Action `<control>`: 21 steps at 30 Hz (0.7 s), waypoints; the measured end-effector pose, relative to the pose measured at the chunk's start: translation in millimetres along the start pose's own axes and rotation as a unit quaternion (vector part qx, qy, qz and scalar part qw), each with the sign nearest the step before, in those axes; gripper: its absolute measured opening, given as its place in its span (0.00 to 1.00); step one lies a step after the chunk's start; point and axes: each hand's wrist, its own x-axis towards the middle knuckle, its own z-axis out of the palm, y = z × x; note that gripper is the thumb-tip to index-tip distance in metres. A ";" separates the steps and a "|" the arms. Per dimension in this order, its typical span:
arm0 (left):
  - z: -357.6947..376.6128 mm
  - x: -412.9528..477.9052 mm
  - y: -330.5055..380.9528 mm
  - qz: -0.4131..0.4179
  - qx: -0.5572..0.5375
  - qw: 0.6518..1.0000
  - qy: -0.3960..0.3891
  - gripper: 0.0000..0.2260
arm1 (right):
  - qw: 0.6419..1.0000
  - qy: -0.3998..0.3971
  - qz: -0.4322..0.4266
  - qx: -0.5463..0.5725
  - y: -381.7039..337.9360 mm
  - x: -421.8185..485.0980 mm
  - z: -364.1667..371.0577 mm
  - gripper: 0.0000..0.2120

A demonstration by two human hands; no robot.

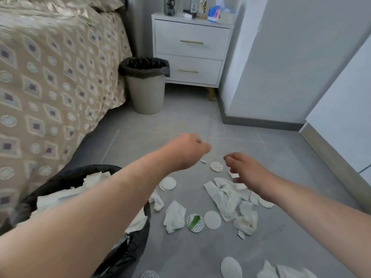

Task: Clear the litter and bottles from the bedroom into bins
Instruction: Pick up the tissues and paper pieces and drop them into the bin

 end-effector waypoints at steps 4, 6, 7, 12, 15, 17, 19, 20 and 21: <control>79.9 43.0 -3.9 -0.085 0.044 0.992 -0.077 0.20 | 0.996 0.018 0.079 -0.027 68.4 -10.3 -27.3 0.09; 114.0 57.2 -19.2 -0.167 0.033 0.982 -0.078 0.23 | 0.994 0.016 0.105 -0.023 92.6 -14.6 -33.9 0.08; 127.9 61.6 -27.7 -0.207 0.034 0.975 -0.068 0.24 | 0.993 0.011 0.112 -0.020 101.4 -17.2 -36.4 0.07; 154.8 74.5 -79.4 -0.337 0.099 0.936 0.032 0.32 | 0.992 -0.001 0.125 -0.004 135.5 -22.6 -47.5 0.06; 150.4 81.0 -106.1 -0.377 0.087 0.920 0.067 0.37 | 0.991 0.002 0.133 0.011 152.2 -26.2 -52.2 0.05; 147.9 88.7 -117.2 -0.376 0.073 0.921 0.072 0.37 | 0.989 0.014 0.146 0.027 162.8 -30.6 -54.7 0.06; 146.9 102.9 -125.0 -0.356 0.075 0.930 0.055 0.38 | 0.986 0.021 0.158 0.038 172.8 -35.2 -58.1 0.06; 145.5 110.4 -126.7 -0.344 0.084 0.935 0.036 0.38 | 0.985 0.024 0.163 0.043 177.0 -37.3 -60.1 0.06; 144.7 119.6 -128.0 -0.330 0.098 0.939 0.013 0.39 | 0.984 0.028 0.167 0.050 180.7 -39.6 -62.7 0.06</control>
